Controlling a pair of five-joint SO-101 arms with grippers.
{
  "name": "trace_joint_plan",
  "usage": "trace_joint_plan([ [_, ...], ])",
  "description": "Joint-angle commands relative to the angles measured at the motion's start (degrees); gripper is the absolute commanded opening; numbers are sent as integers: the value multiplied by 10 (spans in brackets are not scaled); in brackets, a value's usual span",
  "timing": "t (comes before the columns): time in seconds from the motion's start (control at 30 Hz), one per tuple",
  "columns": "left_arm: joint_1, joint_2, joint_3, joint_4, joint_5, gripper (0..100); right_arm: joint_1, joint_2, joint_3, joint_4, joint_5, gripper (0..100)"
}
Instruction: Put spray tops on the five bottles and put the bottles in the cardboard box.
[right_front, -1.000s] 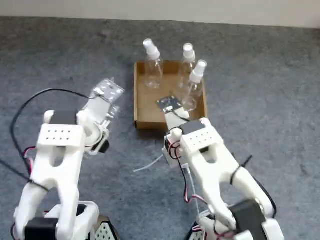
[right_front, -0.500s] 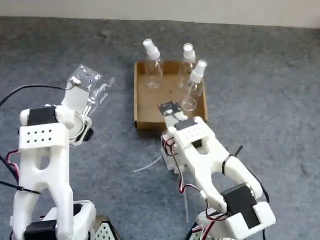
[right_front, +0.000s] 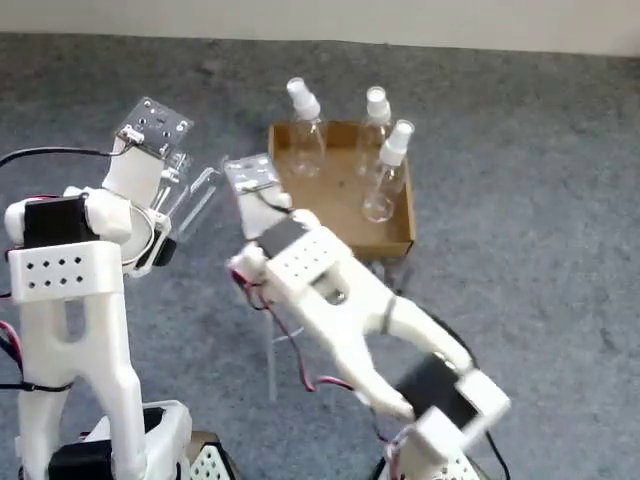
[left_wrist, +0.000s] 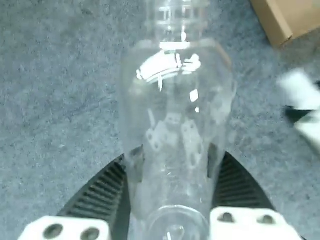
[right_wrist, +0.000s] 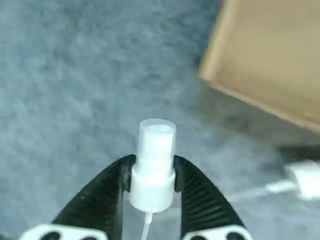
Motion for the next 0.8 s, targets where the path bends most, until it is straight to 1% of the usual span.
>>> trace_joint_plan([
  [0.0, -7, -18, -30, 10, -2, 11, -32, 66, -88, -19, -55, 5],
  [0.07, -7, -18, -30, 10, -2, 11, -44, 96, -111, -21, -72, 9],
  [0.17, -7, -18, -27, 10, -2, 11, -44, 110, -128, -17, -77, 15],
  [0.2, -7, -18, -26, 9, -2, 11, -44, 109, -129, -16, -76, 31],
  [0.37, -5, -18, -25, 9, -2, 11, -45, 99, -132, 47, -73, 208],
  [0.47, -4, -18, -25, 10, -2, 11, -45, 91, -142, 66, -56, 276],
  [0.57, -4, -18, -25, 10, -2, 11, -43, 81, -149, 89, -14, 282],
  [0.67, -4, -18, -25, 11, -2, 11, -37, 54, -169, 124, 6, 282],
  [0.77, -4, -18, -25, 17, -2, 11, 0, 4, -191, 188, 37, 257],
])
